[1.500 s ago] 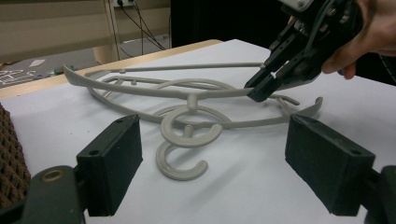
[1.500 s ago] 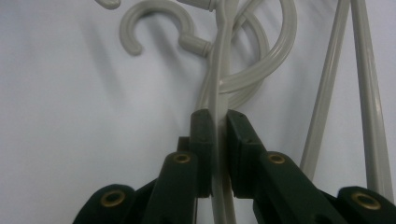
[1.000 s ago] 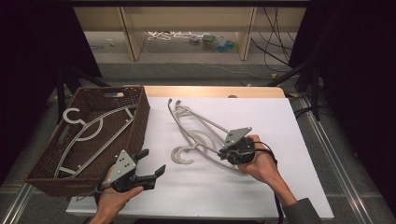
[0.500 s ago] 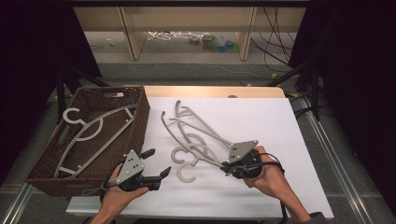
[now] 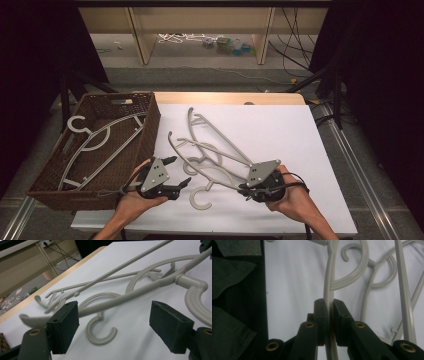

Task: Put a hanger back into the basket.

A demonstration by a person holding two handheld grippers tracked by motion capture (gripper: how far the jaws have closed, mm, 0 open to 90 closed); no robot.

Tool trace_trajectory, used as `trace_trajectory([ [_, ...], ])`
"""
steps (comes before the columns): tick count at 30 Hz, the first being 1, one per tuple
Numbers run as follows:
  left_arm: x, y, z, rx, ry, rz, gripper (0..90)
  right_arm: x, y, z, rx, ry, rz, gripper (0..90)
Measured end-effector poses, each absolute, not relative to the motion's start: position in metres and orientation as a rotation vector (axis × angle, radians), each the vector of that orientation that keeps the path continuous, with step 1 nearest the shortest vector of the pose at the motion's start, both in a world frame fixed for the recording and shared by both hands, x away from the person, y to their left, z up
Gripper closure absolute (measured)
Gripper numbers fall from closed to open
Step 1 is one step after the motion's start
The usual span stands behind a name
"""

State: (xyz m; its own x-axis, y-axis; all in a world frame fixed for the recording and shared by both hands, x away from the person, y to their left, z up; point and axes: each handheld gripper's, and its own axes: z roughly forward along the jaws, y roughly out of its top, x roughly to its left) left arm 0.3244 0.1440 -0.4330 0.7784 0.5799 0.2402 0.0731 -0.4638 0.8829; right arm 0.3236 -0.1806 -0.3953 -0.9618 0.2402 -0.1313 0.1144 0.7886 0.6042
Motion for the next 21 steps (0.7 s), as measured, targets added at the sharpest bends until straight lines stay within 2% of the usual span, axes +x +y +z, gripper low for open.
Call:
trace_trajectory([
  [5,0.325,0.134,-0.431,2.051,0.381,0.662,26.1,0.319,-0.180,-0.394,0.242,2.786,0.924,82.6],
  [10,0.325,0.130,-0.433,2.093,0.345,0.667,27.5,0.316,-0.179,-0.391,0.224,2.795,0.938,82.6],
  [21,0.327,0.124,-0.435,2.173,0.186,0.692,39.1,0.312,-0.174,-0.389,0.161,2.822,0.957,82.6],
])
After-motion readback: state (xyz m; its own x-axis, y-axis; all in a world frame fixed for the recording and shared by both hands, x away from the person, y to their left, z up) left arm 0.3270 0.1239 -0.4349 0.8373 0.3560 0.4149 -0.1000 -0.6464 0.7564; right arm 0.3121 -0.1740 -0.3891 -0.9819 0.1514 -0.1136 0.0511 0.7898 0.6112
